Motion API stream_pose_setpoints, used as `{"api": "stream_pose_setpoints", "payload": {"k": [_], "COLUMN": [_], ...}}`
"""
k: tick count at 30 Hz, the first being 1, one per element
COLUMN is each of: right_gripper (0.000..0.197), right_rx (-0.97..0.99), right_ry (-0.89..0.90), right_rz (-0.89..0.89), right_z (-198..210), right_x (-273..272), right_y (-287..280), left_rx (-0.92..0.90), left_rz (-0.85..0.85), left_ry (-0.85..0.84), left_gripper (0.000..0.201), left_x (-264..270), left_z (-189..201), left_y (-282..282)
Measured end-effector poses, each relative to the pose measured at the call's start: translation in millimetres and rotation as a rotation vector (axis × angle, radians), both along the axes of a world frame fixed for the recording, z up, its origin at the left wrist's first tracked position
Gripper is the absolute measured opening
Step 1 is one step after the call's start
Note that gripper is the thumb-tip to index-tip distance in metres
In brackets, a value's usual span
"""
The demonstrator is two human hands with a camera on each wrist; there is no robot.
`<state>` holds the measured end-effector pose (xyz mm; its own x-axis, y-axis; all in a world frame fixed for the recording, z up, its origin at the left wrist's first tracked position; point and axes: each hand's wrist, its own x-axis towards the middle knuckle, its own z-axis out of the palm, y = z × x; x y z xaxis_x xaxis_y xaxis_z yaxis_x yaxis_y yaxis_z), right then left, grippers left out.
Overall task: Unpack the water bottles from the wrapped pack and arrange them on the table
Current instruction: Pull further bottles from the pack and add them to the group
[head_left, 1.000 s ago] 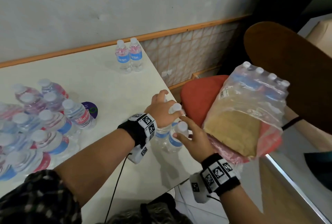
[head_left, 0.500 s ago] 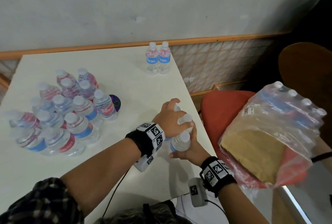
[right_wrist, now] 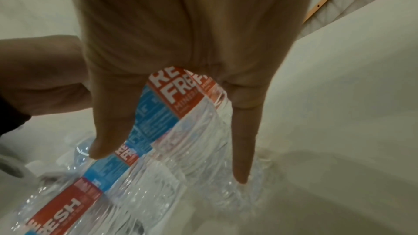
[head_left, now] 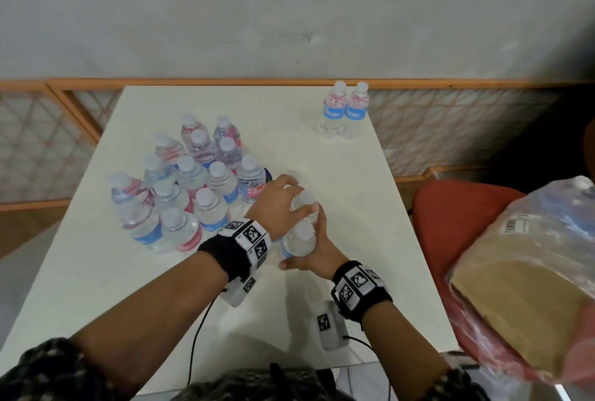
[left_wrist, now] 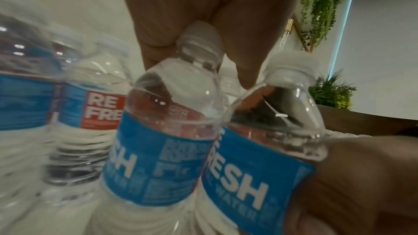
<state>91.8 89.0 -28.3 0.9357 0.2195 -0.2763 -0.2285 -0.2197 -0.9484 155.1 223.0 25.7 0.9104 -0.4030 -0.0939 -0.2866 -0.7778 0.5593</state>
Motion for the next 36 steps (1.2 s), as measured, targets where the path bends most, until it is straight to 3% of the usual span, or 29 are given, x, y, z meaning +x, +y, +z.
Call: {"api": "stream_pose_setpoints", "payload": {"k": [3,6,10,13,17,22,25,29,34,36], "right_gripper": [0.136,0.140,0.115,0.098,0.073,0.077,0.078,0.090,0.065,0.077], "right_rx": [-0.001,-0.044,-0.124,-0.317,-0.661,-0.902,-0.857,-0.941,-1.083,-0.946], "right_ry": [0.038,0.033,0.052,0.106,-0.046,-0.167,-0.177,-0.093,-0.183,-0.136], "right_rz": [-0.005,-0.003,0.122,0.151,0.064,0.223,0.282,0.352,0.318,0.264], "right_z": [-5,-11,-8,-7,0,10,7,-7,-22,-30], "right_x": [5,7,8,20,57,110,124,137,132,127], "right_y": [18,26,16,-7,-30,-22,-1,8,12,8], "left_rx": [-0.114,-0.120,-0.138,-0.089,-0.036,-0.055,-0.081,-0.019,-0.017,-0.030], "left_rz": [0.008,-0.004,-0.016,-0.054,-0.084,-0.125,-0.177,-0.196,-0.207,-0.213], "left_ry": [-0.032,-0.055,-0.093,-0.191,-0.207,-0.150,-0.144,-0.121,-0.137,-0.145], "left_gripper": [0.038,0.047,0.068,0.079,0.074,0.070,0.070,0.076,0.072,0.069], "left_x": [-1,-4,-8,-10,-5,3,5,5,4,5], "left_z": [3,-3,-12,-8,-6,-3,0,0,-4,-8], "left_y": [19,34,46,48,46,47,49,52,56,60]}}
